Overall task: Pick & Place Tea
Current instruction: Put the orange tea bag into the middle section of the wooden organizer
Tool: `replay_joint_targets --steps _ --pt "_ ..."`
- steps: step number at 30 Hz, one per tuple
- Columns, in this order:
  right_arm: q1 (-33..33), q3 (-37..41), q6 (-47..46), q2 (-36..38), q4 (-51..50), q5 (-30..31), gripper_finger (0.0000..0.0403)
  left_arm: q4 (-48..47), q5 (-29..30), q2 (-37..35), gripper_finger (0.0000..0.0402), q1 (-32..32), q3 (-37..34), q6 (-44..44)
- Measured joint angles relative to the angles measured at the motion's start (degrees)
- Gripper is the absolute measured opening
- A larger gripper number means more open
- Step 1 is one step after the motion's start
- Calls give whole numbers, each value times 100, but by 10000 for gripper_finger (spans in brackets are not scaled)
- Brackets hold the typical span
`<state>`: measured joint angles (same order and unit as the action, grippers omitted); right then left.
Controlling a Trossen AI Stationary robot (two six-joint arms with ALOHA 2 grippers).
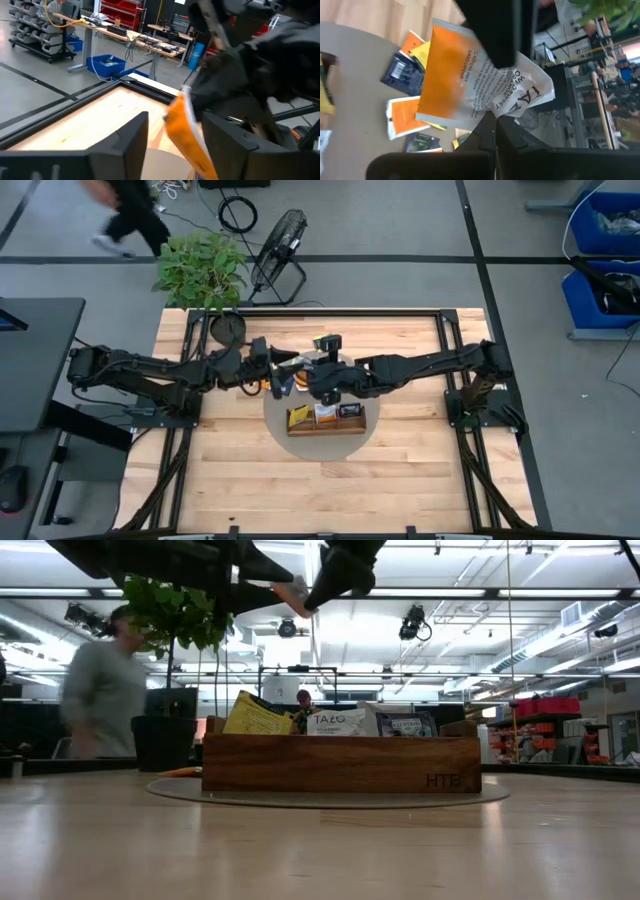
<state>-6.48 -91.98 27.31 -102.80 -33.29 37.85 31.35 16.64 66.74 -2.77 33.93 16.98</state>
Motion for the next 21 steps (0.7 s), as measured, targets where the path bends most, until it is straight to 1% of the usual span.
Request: replay_joint_targets --steps 5,8,10,15,21 --pt "-106 0 85 0 58 -2 0 4 -86 0 229 -122 0 105" --pt "-126 0 128 0 104 -22 0 4 -341 -1 233 -189 0 189" --pt "-124 0 168 0 126 -31 0 0 -413 0 229 -211 0 191" --pt "-122 0 170 0 165 -28 0 4 -445 -1 199 -218 0 188" --pt "-120 0 212 -2 174 -28 0 6 -471 -2 129 -218 0 115"
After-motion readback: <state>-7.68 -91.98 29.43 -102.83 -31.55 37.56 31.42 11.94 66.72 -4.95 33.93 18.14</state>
